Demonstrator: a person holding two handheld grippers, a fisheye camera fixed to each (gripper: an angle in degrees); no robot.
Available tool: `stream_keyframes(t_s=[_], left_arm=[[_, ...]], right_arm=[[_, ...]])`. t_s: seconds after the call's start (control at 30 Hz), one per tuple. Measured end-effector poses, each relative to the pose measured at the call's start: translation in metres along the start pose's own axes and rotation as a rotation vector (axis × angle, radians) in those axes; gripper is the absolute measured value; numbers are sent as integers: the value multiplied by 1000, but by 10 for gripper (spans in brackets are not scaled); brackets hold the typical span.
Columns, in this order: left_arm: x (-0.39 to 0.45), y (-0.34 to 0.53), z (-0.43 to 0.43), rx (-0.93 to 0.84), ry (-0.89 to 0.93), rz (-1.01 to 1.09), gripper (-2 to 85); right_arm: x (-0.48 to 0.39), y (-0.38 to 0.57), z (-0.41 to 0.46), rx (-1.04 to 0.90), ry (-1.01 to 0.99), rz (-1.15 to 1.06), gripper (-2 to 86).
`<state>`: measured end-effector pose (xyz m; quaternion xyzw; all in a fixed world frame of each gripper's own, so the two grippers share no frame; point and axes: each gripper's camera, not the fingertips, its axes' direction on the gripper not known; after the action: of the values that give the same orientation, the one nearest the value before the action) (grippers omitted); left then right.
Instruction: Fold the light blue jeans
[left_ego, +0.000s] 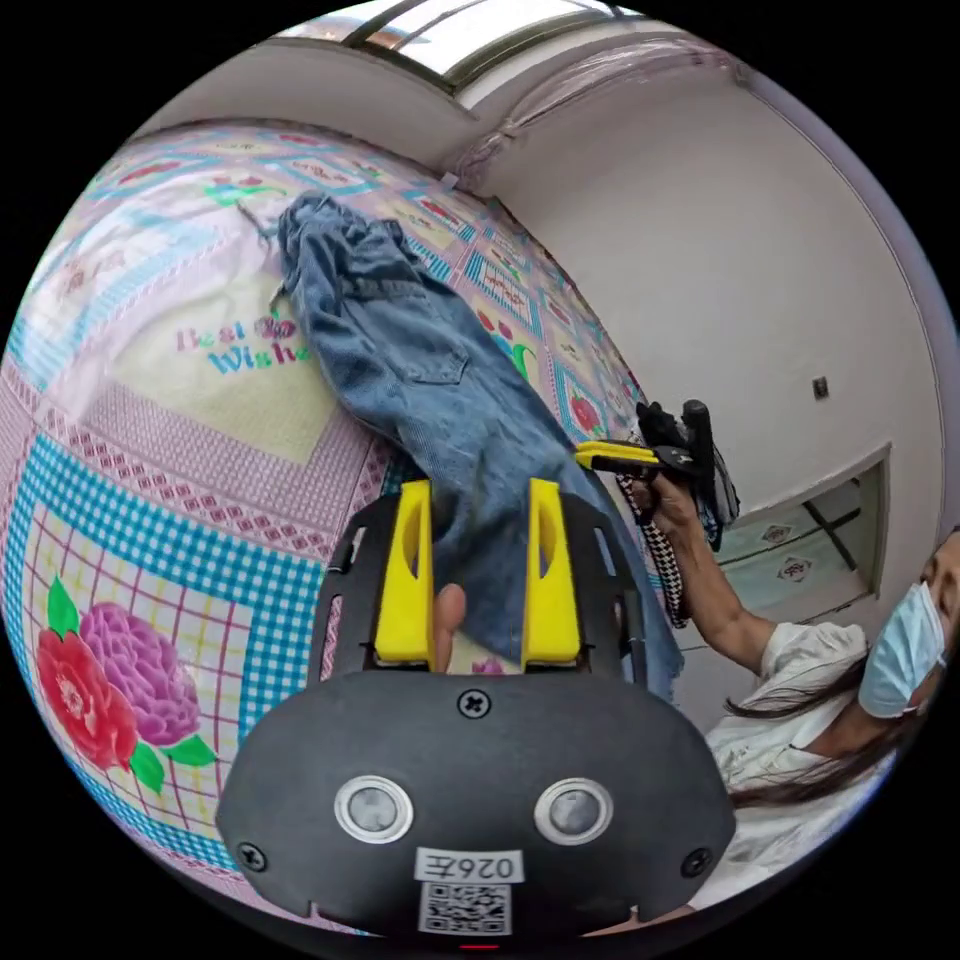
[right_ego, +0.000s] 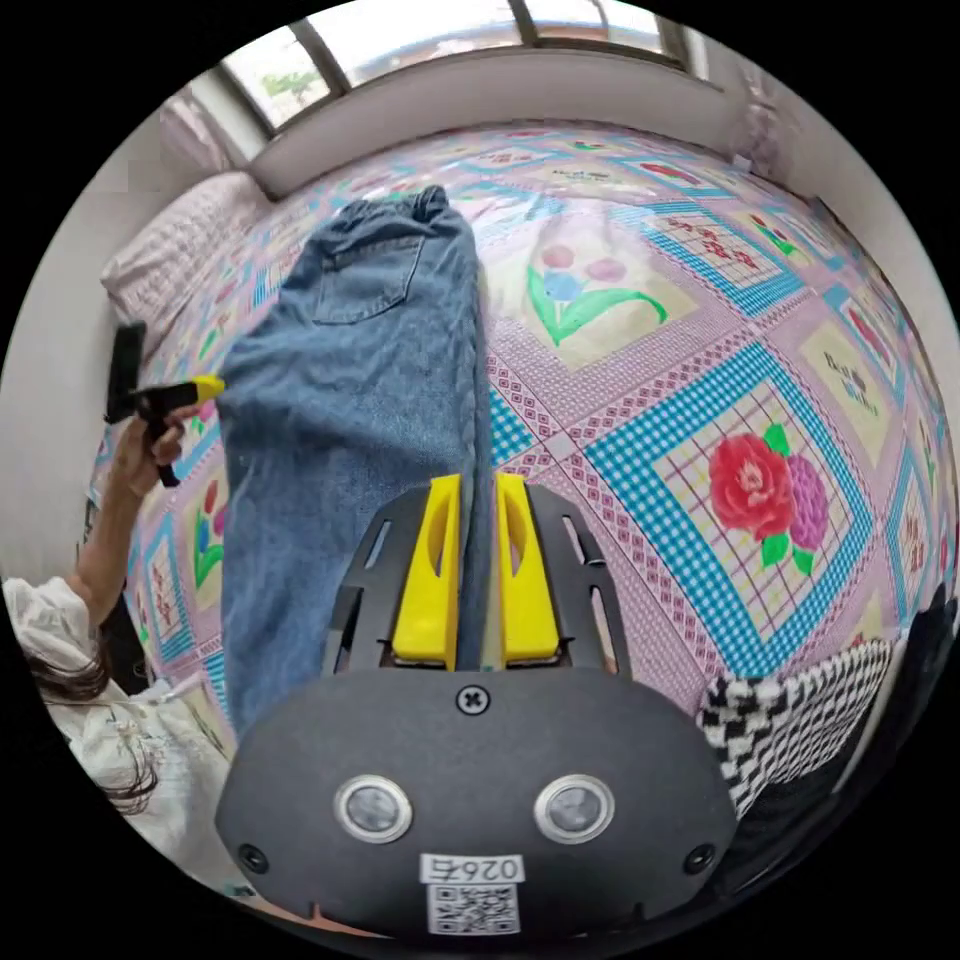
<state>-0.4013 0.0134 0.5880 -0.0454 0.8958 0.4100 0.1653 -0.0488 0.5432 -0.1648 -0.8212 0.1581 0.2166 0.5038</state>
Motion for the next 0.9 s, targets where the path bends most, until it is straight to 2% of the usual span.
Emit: stream_keyframes(t_s=[0.07,0.2,0.27,0.33,0.5,0.63,0.77,0.9], left_arm=[[-21,8,0,-16,44,-64,208],[-51,22,-2,162,73,-160,232],[-54,8,7,201,59,-148,137],[-60,-17,31,72,15,-121,70],[-83,-17,9,118,53,-203,69],[-153,6,-13,166,264,-374,89],[-179,46,-33,212,337,-374,69],[-176,102,-33,170,368,-292,26]], right_arm=[[6,25,-28,73,1,47,41],[-5,68,-52,134,-12,73,49],[-22,94,-55,156,-16,65,45],[-37,115,-58,176,-2,71,41],[-79,181,-79,214,58,81,18],[-101,254,-99,205,135,136,8],[-116,321,-122,205,155,235,-7],[-124,364,-138,214,144,330,-9]])
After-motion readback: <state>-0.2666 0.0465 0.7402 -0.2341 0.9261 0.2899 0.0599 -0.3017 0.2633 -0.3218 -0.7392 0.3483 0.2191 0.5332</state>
